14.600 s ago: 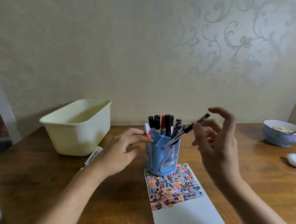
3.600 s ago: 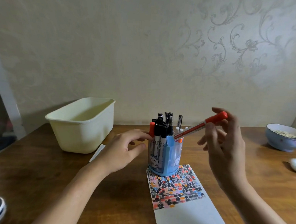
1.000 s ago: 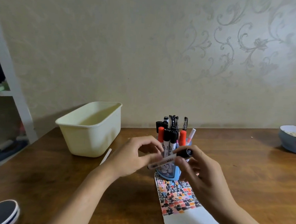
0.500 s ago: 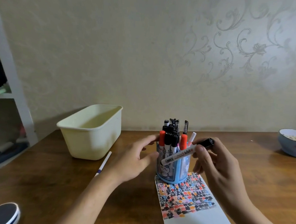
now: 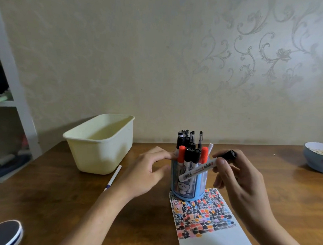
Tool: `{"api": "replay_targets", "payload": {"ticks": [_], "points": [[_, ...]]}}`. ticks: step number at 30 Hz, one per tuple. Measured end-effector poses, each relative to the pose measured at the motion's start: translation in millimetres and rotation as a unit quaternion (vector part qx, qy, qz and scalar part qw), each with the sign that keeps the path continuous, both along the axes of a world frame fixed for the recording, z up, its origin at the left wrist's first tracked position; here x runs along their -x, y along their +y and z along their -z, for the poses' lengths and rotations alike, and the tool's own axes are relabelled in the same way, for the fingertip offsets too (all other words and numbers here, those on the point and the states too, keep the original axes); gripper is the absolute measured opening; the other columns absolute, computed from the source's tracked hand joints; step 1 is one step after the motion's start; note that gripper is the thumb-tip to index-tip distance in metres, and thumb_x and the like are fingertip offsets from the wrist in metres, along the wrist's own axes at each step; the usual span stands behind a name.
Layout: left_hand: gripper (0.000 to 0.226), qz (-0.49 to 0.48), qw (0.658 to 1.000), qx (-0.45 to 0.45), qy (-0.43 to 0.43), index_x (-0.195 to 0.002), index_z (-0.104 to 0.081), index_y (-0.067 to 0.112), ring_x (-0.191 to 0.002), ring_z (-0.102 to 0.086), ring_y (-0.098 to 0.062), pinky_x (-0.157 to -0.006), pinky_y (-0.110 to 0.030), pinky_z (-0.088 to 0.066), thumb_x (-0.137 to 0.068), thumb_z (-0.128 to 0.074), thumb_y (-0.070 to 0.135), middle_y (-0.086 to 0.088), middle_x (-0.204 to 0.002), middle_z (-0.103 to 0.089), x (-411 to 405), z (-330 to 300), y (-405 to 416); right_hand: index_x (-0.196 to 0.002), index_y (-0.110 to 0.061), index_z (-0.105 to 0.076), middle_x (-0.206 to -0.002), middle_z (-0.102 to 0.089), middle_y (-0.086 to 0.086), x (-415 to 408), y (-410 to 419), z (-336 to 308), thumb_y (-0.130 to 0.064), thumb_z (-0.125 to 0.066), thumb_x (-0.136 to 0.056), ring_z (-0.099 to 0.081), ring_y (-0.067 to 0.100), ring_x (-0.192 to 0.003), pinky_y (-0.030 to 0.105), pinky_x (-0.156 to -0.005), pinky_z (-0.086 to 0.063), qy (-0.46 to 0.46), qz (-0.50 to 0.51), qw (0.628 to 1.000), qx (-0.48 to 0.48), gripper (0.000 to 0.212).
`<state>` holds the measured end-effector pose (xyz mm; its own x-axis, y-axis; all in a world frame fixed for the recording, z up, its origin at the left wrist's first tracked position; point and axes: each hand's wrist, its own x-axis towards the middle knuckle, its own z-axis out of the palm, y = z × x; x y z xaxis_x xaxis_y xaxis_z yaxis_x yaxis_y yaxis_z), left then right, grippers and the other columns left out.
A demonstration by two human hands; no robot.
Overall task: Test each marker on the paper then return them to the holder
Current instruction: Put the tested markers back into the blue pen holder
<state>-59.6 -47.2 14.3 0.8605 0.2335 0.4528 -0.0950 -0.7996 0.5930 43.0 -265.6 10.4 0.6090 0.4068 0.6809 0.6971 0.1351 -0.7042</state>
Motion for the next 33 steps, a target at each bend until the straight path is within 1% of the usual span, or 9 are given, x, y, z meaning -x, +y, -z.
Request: {"api": "replay_targets", "payload": {"ticks": [4,8,13,17,20,24,28,31,33], "points": [[0.025,-0.02,0.999,0.005,-0.05,-0.116,-0.067,0.034,-0.116,-0.054,0.004,-0.097,-0.016,-0.044,-0.098,-0.059,0.019,0.024,-0.116,-0.062,1,-3,2,-0.098,-0.019,-0.063,-0.08,-0.069,0.002,1,0,0,-0.039,-0.053,-0.091,-0.066,0.016,-0.058,0.022,-0.055,-0.053,-0.008,0.0,1.0,-0.009,0.023],[0.028,-0.025,0.999,-0.023,-0.036,-0.115,-0.064,0.042,-0.115,-0.05,0.006,-0.09,-0.005,-0.041,-0.097,-0.061,0.021,0.029,-0.116,-0.054,1,2,4,-0.097,-0.021,-0.059,-0.084,-0.068,0.003,1,-1,-6,-0.037,-0.05,-0.093,-0.065,0.017,-0.056,0.022,-0.053,-0.052,-0.012,0.017,0.999,-0.03,0.019],[0.031,-0.004,1.0,-0.022,-0.01,-0.119,-0.069,0.036,-0.115,-0.05,0.002,-0.088,-0.012,-0.047,-0.096,-0.062,0.015,0.021,-0.117,-0.053,-1,4,2,-0.101,-0.02,-0.057,-0.083,-0.066,0.003,-5,-3,-11,-0.037,-0.046,-0.097,-0.064,0.019,-0.059,0.032,-0.052,-0.053,-0.014,0.034,0.998,-0.053,0.021],[0.032,0.001,1.0,-0.022,-0.006,-0.117,-0.07,0.038,-0.114,-0.051,-0.001,-0.09,-0.024,-0.052,-0.096,-0.062,0.015,0.021,-0.114,-0.053,0,2,2,-0.102,-0.022,-0.056,-0.072,-0.065,-0.007,-9,3,-13,-0.04,-0.045,-0.097,-0.065,0.014,-0.061,0.023,-0.053,-0.05,-0.029,0.07,0.996,-0.035,0.022],[0.029,0.0,1.0,-0.017,-0.003,-0.114,-0.07,0.04,-0.111,-0.052,-0.002,-0.089,-0.03,-0.053,-0.096,-0.062,0.018,0.021,-0.112,-0.053,1,2,1,-0.105,-0.026,-0.056,-0.08,-0.067,-0.011,-10,9,-15,-0.045,-0.045,-0.096,-0.067,0.013,-0.066,0.028,-0.056,-0.053,-0.043,0.075,0.996,-0.014,0.023],[0.027,0.0,1.0,-0.008,-0.013,-0.109,-0.07,0.045,-0.108,-0.054,-0.001,-0.091,-0.031,-0.053,-0.096,-0.062,0.022,0.023,-0.107,-0.055,2,-1,0,-0.122,-0.023,-0.053,-0.094,-0.069,-0.011,-11,10,-18,-0.039,-0.046,-0.099,-0.068,0.007,-0.071,0.033,-0.061,-0.057,-0.09,0.103,0.991,-0.001,0.03],[0.025,0.014,1.0,0.001,-0.017,-0.107,-0.07,0.044,-0.11,-0.056,-0.003,-0.092,-0.035,-0.053,-0.096,-0.062,0.022,0.023,-0.106,-0.057,3,-3,0,-0.131,-0.022,-0.048,-0.099,-0.067,-0.007,-12,10,-26,-0.038,-0.049,-0.097,-0.068,0.009,-0.071,0.041,-0.061,-0.059,-0.101,0.116,0.988,-0.014,0.038],[0.025,0.036,0.999,0.012,-0.019,-0.106,-0.073,0.039,-0.11,-0.057,-0.006,-0.092,-0.037,-0.053,-0.096,-0.062,0.019,0.018,-0.106,-0.058,3,-3,-1,-0.135,-0.026,-0.038,-0.095,-0.068,-0.008,-12,13,-27,-0.041,-0.055,-0.093,-0.068,0.011,-0.067,0.041,-0.059,-0.058,-0.113,0.111,0.987,0.0,0.048],[0.026,0.041,0.999,0.012,-0.02,-0.105,-0.073,0.04,-0.111,-0.057,-0.007,-0.092,-0.037,-0.053,-0.096,-0.062,0.018,0.017,-0.109,-0.058,3,-3,-1,-0.13,-0.026,-0.033,-0.089,-0.07,-0.009,-11,16,-25,-0.039,-0.06,-0.093,-0.067,0.006,-0.061,0.038,-0.055,-0.058,-0.123,0.103,0.987,0.002,0.047]]}}
